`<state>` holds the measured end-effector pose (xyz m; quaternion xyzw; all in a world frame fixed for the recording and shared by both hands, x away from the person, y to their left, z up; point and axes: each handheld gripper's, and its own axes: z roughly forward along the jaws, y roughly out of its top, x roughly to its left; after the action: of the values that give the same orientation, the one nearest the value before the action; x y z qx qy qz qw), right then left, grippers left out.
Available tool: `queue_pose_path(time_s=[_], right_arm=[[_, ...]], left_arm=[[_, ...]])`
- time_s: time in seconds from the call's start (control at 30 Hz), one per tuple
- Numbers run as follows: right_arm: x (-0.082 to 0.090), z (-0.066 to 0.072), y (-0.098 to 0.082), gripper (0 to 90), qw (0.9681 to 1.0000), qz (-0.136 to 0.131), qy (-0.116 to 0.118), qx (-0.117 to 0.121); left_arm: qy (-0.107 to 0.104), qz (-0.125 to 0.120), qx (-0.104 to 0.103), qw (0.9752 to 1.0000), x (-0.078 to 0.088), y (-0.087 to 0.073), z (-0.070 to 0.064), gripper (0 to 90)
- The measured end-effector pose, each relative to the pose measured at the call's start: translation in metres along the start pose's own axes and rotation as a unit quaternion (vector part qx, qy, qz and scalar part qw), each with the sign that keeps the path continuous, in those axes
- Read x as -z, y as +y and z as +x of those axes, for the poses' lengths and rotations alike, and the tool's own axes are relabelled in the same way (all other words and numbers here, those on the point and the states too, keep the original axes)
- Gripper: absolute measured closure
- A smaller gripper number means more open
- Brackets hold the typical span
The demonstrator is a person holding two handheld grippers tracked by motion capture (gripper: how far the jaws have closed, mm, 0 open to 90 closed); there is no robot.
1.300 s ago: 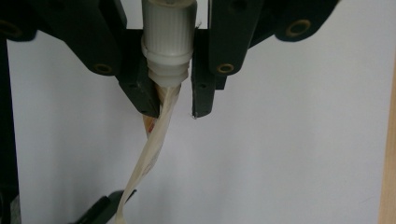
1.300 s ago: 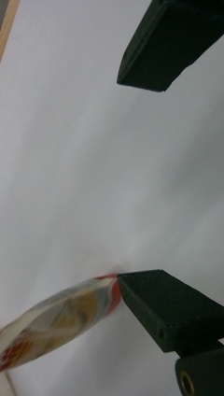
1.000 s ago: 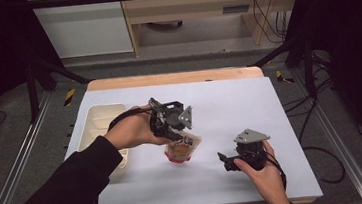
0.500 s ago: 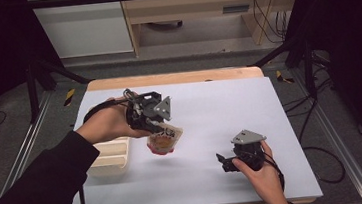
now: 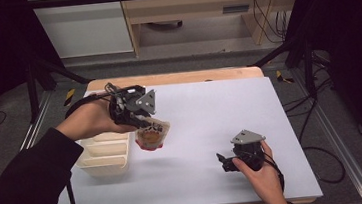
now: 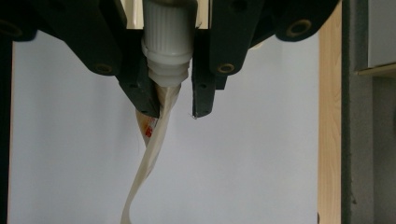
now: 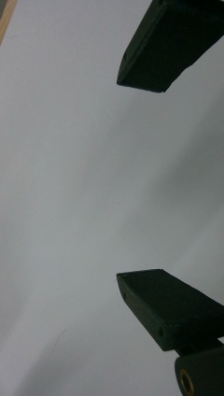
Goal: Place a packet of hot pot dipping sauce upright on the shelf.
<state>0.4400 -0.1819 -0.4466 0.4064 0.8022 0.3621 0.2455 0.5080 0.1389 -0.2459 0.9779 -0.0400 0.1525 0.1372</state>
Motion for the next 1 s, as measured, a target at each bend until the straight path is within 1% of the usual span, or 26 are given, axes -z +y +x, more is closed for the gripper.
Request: queue_pose_path(time_s=[0.07, 0.17, 0.27, 0.4, 0.43, 0.53, 0.63, 0.7, 0.8, 0.97, 1.0], right_arm=[[0.000, 0.000, 0.000, 6.3, 1.0000, -0.001, -0.001, 0.002], [0.000, 0.000, 0.000, 6.5, 1.0000, 0.000, -0.004, -0.004], [0.000, -0.001, -0.001, 6.8, 1.0000, 0.001, -0.006, -0.002], [0.001, -0.001, -0.001, 7.3, 0.9999, 0.001, -0.010, 0.005], [0.001, -0.001, -0.002, 7.6, 0.9999, 0.001, -0.012, 0.011], [0.001, 0.000, -0.002, 7.7, 0.9998, -0.003, -0.017, 0.011], [0.001, -0.002, -0.003, 7.7, 0.9996, -0.004, -0.022, 0.016], [0.002, -0.002, -0.004, 7.8, 0.9996, -0.006, -0.023, 0.012], [0.002, -0.002, -0.004, 7.8, 0.9996, -0.007, -0.025, 0.012], [0.002, -0.004, -0.004, 7.9, 0.9995, -0.008, -0.026, 0.016], [0.003, -0.003, -0.004, 7.9, 0.9995, -0.008, -0.028, 0.013]], left_arm=[[0.002, 0.000, 0.003, 1.0000, 0.004, -0.004, 0.000, 73.3], [0.005, 0.003, 0.008, 0.9999, 0.009, -0.010, 0.001, 73.3], [0.006, 0.005, 0.010, 0.9999, 0.012, -0.016, 0.002, 73.3], [0.008, 0.004, 0.015, 0.9998, 0.017, -0.022, 0.002, 73.3], [0.010, 0.004, 0.016, 0.9998, 0.018, -0.024, 0.002, 73.3], [0.012, 0.004, 0.020, 0.9997, 0.021, -0.028, 0.002, 73.3], [0.015, 0.003, 0.024, 0.9996, 0.023, -0.032, 0.003, 73.3], [0.015, 0.004, 0.026, 0.9996, 0.024, -0.033, 0.003, 73.3], [0.017, 0.006, 0.027, 0.9995, 0.025, -0.036, 0.004, 73.3], [0.021, 0.004, 0.033, 0.9992, 0.028, -0.046, 0.005, 73.3], [0.022, 0.005, 0.034, 0.9991, 0.028, -0.048, 0.005, 73.3]])
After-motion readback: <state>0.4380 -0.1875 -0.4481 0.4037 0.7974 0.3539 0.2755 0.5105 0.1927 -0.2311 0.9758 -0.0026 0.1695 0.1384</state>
